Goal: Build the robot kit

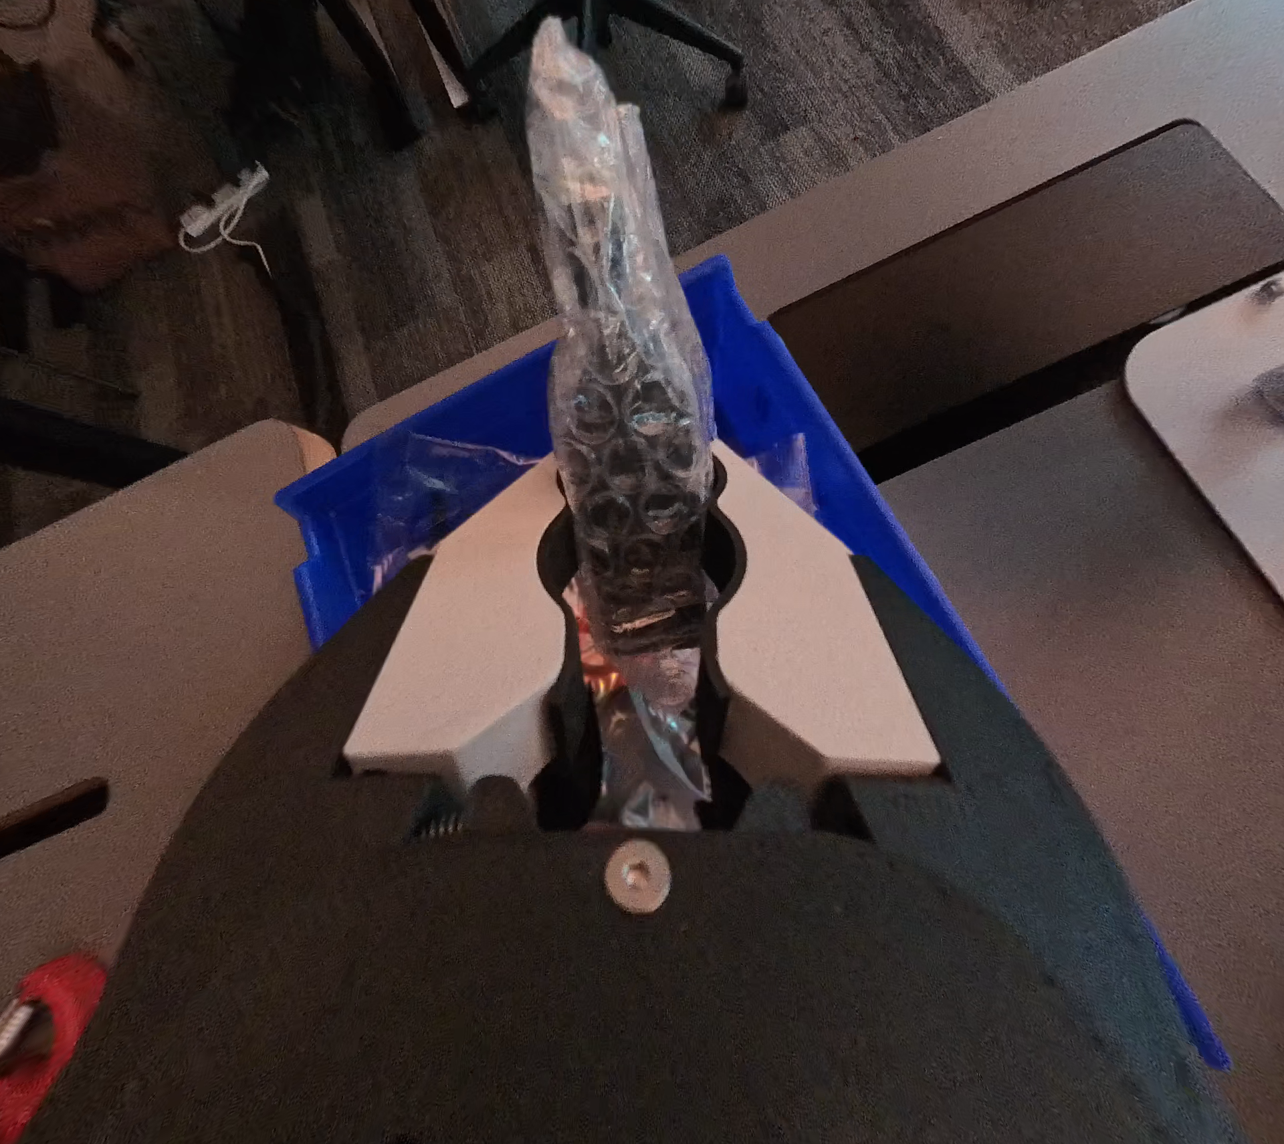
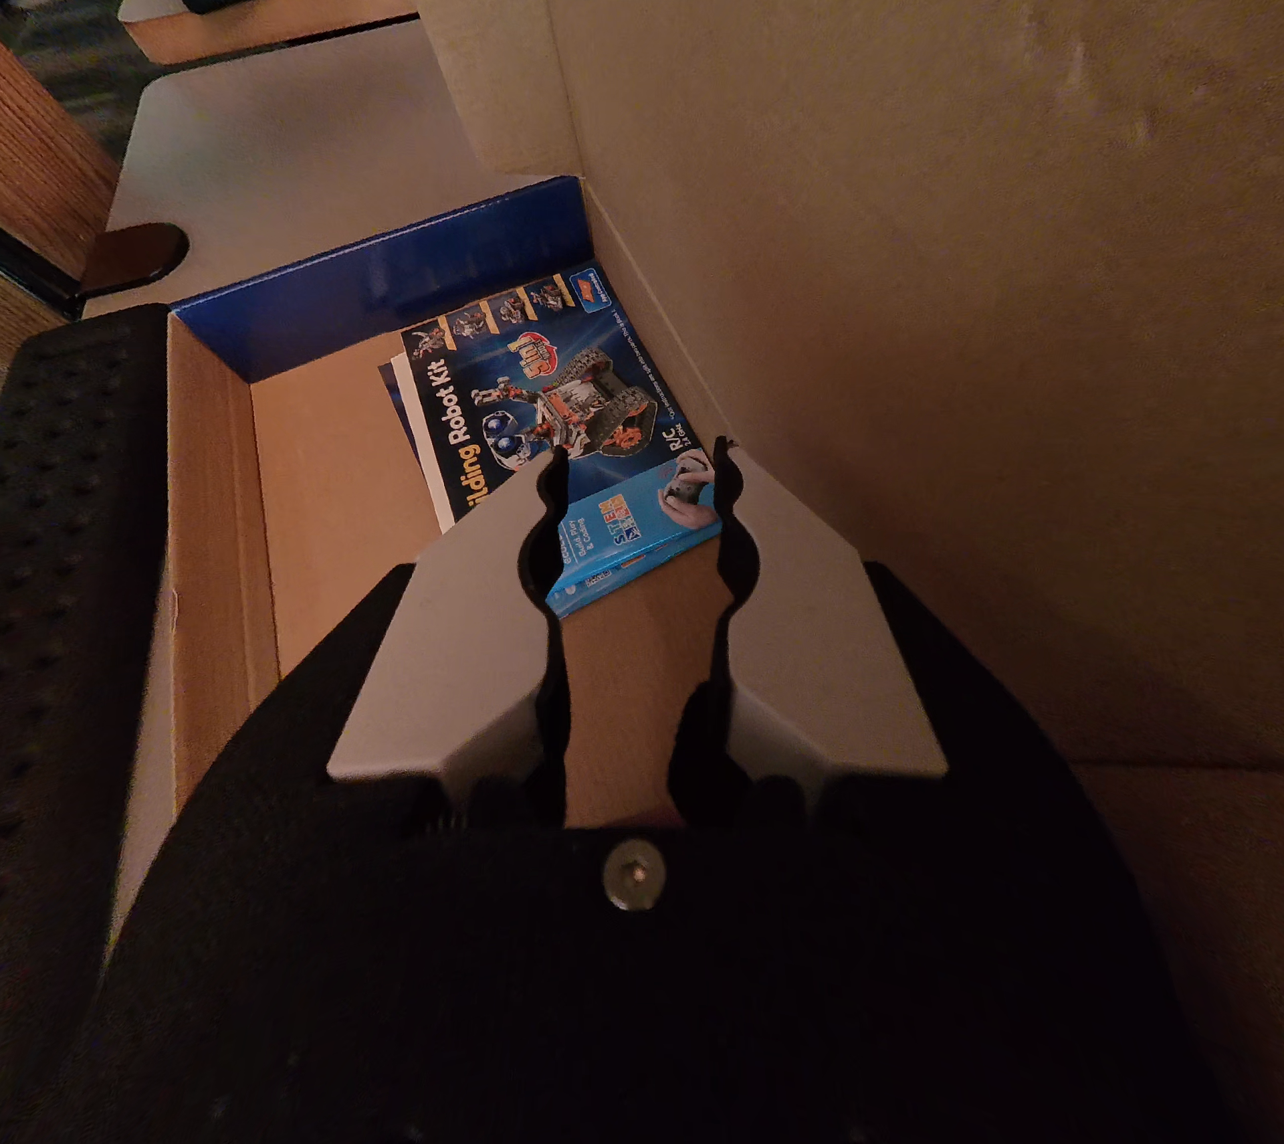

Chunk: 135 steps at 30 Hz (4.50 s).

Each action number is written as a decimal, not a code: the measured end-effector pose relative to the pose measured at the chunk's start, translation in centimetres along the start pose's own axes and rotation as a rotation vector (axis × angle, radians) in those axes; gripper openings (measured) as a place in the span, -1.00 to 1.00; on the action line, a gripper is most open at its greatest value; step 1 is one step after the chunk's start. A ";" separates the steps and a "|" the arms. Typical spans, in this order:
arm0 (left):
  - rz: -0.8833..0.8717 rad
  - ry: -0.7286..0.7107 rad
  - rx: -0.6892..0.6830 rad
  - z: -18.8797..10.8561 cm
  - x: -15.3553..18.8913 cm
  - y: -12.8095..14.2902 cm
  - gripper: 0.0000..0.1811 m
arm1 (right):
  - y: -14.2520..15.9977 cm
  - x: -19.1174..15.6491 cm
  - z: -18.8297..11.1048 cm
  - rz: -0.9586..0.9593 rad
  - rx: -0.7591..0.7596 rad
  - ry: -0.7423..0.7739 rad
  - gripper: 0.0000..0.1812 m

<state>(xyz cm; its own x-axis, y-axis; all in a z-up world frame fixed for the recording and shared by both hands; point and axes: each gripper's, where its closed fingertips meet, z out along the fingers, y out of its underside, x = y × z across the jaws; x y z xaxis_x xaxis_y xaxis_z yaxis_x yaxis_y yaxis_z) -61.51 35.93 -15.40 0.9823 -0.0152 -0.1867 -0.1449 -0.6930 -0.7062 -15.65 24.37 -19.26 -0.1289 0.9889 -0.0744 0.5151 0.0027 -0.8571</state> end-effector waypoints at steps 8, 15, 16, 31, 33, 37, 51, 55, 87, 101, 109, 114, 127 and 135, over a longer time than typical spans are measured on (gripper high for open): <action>0.097 0.086 -0.297 3.2 2.1 3.9 -0.66 | 0.6 0.1 0.5 0.004 -0.018 -0.008 -0.55; 0.012 -0.128 -0.317 4.0 -0.9 4.2 -0.15 | 0.3 0.0 0.2 0.002 -0.009 -0.010 -0.55; -0.027 -0.109 -0.260 3.4 -0.8 3.4 -0.06 | 0.3 0.0 0.2 0.007 -0.005 -0.010 -0.55; 0.325 0.021 -0.139 -19.0 9.9 5.7 -0.32 | -1.7 -1.3 -1.7 -0.095 -0.003 0.036 -0.50; 0.453 0.107 -0.228 -21.9 13.4 9.5 -0.34 | -1.9 -0.9 -1.9 -0.110 -0.010 0.072 -0.50; 0.616 0.447 -0.217 -27.3 24.2 14.3 -0.40 | -1.6 -1.0 -1.5 -0.190 -0.054 0.120 -0.39; 0.745 0.430 -0.078 -12.0 46.0 15.4 0.01 | 4.5 -1.9 1.2 -0.277 -0.371 0.100 -0.20; 0.723 0.482 -0.153 -9.9 47.0 17.1 -0.16 | 5.6 -2.8 1.7 -0.291 -0.410 0.042 -0.26; 0.555 0.440 0.077 -13.0 42.9 11.7 -1.00 | 3.0 -3.7 4.6 -0.562 -0.219 0.078 -0.91; 0.723 0.167 0.143 -14.3 40.2 10.6 -0.98 | -2.0 -4.7 1.3 -0.452 0.004 0.049 -0.78; 0.779 0.318 0.286 -19.0 42.5 8.3 -0.97 | -1.8 -5.5 -0.2 -0.577 -0.039 0.052 -0.93; 0.782 0.403 0.360 -21.1 44.0 7.2 -0.95 | -3.2 -6.9 -3.4 -0.593 -0.086 0.107 -0.97; 0.779 0.403 0.213 -21.7 43.5 8.7 -0.64 | -1.4 -7.6 -21.5 -0.465 -0.136 0.501 -0.98; 0.641 0.319 0.129 -24.0 41.2 10.2 -0.52 | 4.9 -6.9 -31.1 -0.404 -0.367 0.867 -0.97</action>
<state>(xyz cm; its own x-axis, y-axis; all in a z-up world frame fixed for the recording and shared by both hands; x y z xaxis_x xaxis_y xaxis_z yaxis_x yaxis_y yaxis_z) -19.65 10.96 -13.92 0.6833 -0.6128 -0.3969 -0.6974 -0.3870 -0.6031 14.15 22.20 -7.12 0.2319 0.6711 0.7042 0.8154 0.2606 -0.5169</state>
